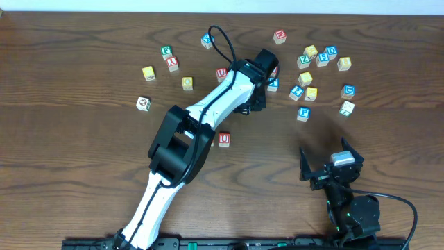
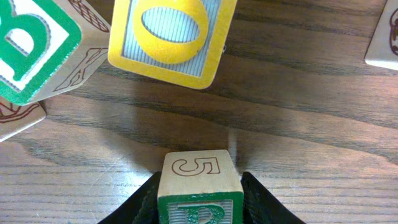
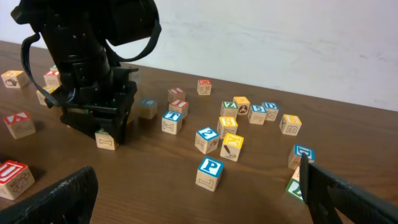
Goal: Spell out NEURIPS
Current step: 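Carry the green R block forward to the right of the U block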
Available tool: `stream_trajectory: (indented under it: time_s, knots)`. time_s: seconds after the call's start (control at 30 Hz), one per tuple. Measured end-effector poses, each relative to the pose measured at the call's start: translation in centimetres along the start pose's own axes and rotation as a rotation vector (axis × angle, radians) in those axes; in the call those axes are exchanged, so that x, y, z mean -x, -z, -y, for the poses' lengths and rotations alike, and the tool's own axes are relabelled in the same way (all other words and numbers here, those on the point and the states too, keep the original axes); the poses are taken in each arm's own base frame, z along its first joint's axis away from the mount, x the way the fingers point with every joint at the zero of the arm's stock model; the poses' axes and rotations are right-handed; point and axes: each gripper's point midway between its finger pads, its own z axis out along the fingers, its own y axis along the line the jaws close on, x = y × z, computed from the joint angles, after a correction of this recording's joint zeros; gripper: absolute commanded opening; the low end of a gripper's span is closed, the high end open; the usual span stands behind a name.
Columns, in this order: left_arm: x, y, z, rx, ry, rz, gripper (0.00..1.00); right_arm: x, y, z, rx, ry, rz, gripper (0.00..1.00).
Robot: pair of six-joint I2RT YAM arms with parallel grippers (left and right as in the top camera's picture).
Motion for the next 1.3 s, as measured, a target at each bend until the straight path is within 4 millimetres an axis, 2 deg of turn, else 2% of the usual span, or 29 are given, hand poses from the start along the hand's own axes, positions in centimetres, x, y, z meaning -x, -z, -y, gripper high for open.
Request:
stream_trajectory:
  time_s: [0.33,0.97,1.1,1.3]
  knots:
    - [-0.2,0.0,-0.2,0.007,-0.002,-0.009,0.32,0.0,0.0,0.0,0.0,0.0,0.0,0.99]
    - [0.2,0.5,-0.2,-0.002,-0.024,0.003,0.3,0.0,0.0,0.0,0.0,0.0,0.0,0.99]
    - [1.4,2.9,-0.3,-0.031,-0.014,0.045,0.3,0.0,0.0,0.0,0.0,0.0,0.0,0.99]
    - [2.7,9.5,-0.4,-0.08,-0.044,0.137,0.3,0.0,0.0,0.0,0.0,0.0,0.0,0.99]
